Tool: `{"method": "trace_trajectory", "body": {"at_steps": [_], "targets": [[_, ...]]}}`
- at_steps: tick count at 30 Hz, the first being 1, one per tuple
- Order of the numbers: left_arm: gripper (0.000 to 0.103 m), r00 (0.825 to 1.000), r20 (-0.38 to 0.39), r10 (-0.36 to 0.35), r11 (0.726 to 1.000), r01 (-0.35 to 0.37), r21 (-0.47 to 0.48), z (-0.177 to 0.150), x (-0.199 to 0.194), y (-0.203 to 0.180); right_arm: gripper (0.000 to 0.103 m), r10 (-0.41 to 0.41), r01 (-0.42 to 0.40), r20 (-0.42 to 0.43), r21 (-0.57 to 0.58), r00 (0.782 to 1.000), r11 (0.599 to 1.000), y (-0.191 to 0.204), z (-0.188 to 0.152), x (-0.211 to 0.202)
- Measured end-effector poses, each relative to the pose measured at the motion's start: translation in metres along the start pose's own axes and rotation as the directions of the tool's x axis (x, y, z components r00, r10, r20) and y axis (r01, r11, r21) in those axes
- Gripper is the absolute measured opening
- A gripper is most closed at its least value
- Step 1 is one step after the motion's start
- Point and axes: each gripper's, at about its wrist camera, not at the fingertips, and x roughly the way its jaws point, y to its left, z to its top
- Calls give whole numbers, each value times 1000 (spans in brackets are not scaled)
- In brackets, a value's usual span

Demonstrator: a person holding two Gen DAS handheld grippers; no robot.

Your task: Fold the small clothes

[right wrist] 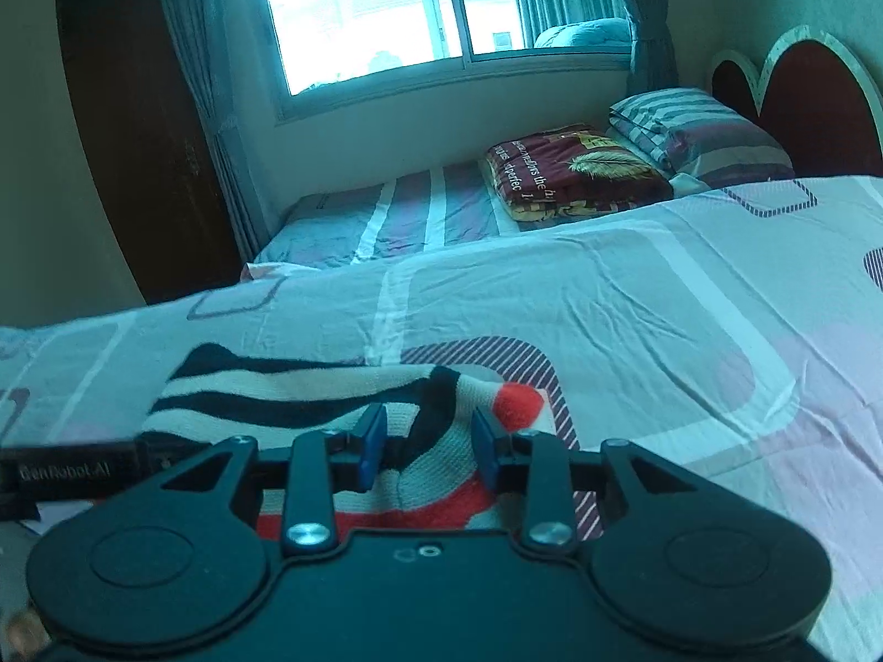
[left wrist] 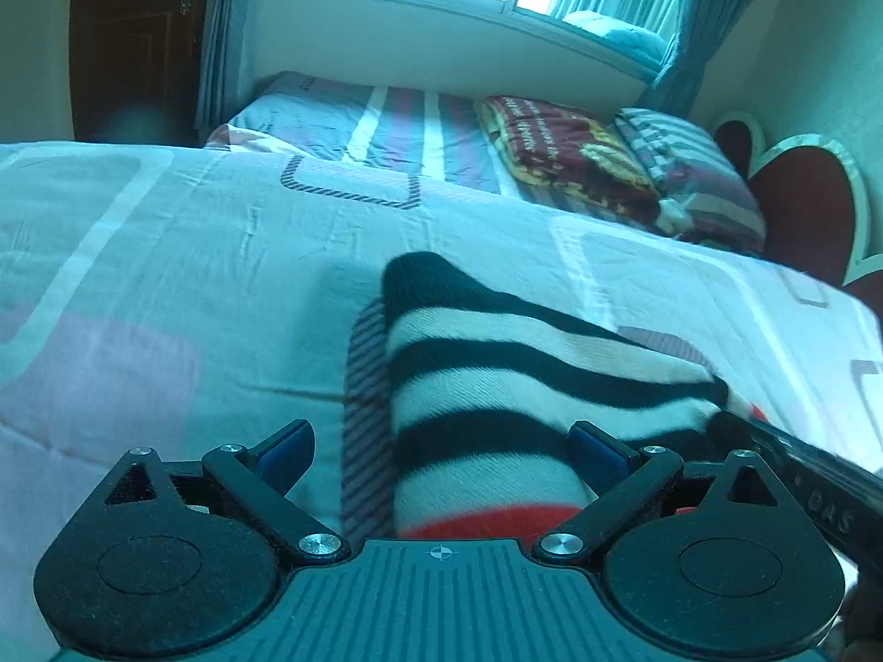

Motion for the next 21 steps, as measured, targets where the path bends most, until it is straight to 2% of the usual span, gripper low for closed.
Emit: {"method": "trace_trajectory", "body": {"at_steps": [7,12,16,21], "targets": [[98,1000,4,10,999,-10,43,-5,3,1,31,31,-32,6,137,999,990,-20,-5,3],[98,999,19,29,999,-30,45,-7,-14,-4,35,23,-22,-1,125,1000,992,-13,-2,-9],[98,1000,26,14,998,-16,69,-10,-31,-9,39,44,-46,16,140,999,989,-10,-3,-32],[98,999,51,-8,994,2,110,-17,-61,-18,40,54,-57,40,90,998,994,-1,-7,-66]]}}
